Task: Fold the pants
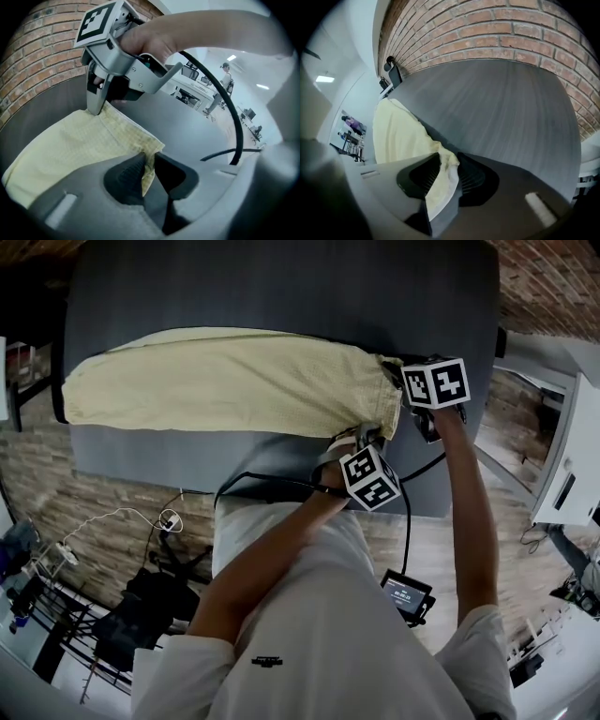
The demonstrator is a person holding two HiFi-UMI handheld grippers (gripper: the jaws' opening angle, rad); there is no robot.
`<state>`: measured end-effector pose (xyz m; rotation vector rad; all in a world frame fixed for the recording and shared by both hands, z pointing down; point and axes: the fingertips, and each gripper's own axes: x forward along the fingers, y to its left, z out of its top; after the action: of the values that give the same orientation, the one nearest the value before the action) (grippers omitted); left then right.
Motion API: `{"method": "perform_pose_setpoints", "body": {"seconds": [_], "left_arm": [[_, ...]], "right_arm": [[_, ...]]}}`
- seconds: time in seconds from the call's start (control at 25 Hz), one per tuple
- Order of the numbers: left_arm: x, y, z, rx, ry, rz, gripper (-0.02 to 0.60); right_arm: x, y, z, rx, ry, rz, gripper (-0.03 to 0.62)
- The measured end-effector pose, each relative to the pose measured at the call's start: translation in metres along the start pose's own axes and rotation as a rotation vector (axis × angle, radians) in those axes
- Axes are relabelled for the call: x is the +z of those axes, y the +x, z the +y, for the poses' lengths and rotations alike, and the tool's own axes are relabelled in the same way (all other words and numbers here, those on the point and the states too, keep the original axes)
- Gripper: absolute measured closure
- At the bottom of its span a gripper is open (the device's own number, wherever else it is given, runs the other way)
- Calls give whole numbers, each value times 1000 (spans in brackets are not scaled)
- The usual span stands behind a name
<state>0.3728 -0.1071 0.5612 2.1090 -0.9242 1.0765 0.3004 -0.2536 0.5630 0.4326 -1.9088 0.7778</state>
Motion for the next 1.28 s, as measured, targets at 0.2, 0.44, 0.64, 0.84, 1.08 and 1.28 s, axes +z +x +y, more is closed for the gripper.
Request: {"method": "perform_pose_setpoints", "body": {"seconds": [0.2, 0.44, 0.64, 0.84, 1.08, 1.28], "left_arm": [[-2, -1, -20, -27, 35, 4, 512], [7, -10, -35, -64, 56, -35, 512], [26, -21, -60, -114, 90, -89, 512], [32, -45, -64, -125, 62, -154, 512], [43, -87, -46, -102, -45, -272, 512], [33, -118, -30, -104, -127, -348, 512]], "right_arm": [[-22, -1, 8, 15, -58, 51, 551], [-32, -26, 0, -42, -57, 38, 553], [-48, -50, -6, -136, -110, 64, 553], [-45, -72, 3, -126, -27, 18, 553], [-21, -89, 18, -98, 82, -67, 551], [0, -93, 48, -67, 131, -117, 551]]}}
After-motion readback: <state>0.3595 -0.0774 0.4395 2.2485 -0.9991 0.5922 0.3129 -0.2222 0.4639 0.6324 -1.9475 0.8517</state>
